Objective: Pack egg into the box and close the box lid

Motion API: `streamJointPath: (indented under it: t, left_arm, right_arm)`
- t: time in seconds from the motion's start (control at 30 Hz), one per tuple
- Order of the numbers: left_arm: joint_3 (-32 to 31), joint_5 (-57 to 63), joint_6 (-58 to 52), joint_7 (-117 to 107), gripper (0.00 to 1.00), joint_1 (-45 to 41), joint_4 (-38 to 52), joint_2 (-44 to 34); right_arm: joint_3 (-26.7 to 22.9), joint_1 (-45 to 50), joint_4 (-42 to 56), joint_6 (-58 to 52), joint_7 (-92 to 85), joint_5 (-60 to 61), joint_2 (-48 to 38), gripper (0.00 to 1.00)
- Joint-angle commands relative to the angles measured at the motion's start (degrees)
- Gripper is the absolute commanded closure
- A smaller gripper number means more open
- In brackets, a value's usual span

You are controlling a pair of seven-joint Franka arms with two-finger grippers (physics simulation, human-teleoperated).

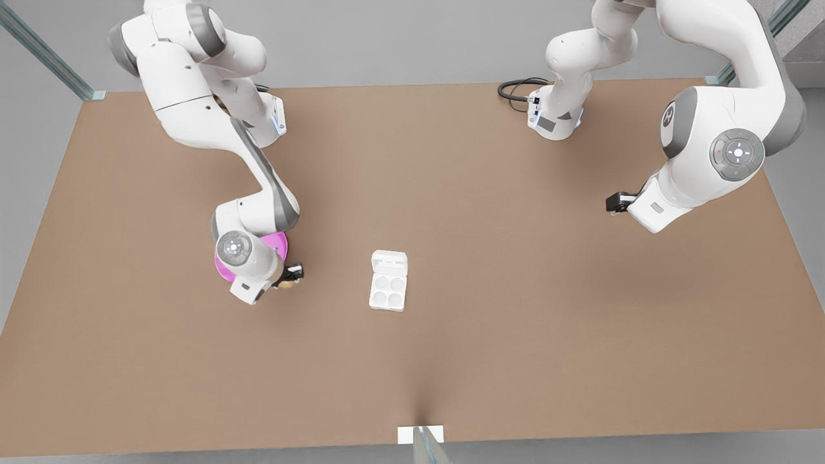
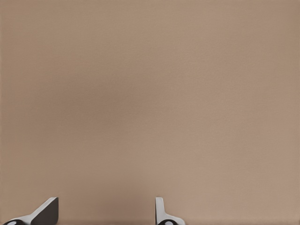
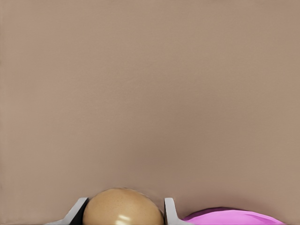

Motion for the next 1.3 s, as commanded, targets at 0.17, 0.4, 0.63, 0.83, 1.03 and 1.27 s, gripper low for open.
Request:
streamJointPath:
  t: [0.17,0.4,0.63,0.83,1.03,1.27]
  left_arm:
    - [-0.06,0.03,-0.04,-0.11,0.0,-0.08,-0.04,0.03]
    - [-0.15,0.03,-1.27,-0.11,0.0,-0.08,0.14,-0.33]
    - [0.47,0.12,-2.15,0.16,0.0,0.1,0.49,-0.33]
    - [0.12,1.35,-2.06,-0.02,0.0,0.1,0.49,-0.15]
    - [0.29,1.26,-1.88,0.51,0.0,1.24,0.4,0.38]
    - [-17.01,0.47,-3.03,-25.23,0.0,0.1,-0.48,-0.42]
  right_arm:
    - [-10.27,15.51,5.74,-8.22,16.71,7.7,2.16,0.5]
    - [-11.24,17.09,15.15,-7.87,19.0,8.66,8.75,0.5]
    - [-17.39,27.55,25.69,-9.62,26.2,14.2,15.25,0.5]
    - [-18.27,31.77,32.46,-11.73,30.77,14.82,19.82,0.5]
    - [-18.18,33.97,32.11,-12.0,32.09,14.82,21.05,0.0]
    - [-14.23,11.21,17.17,-20.52,4.33,7.97,5.33,0.0]
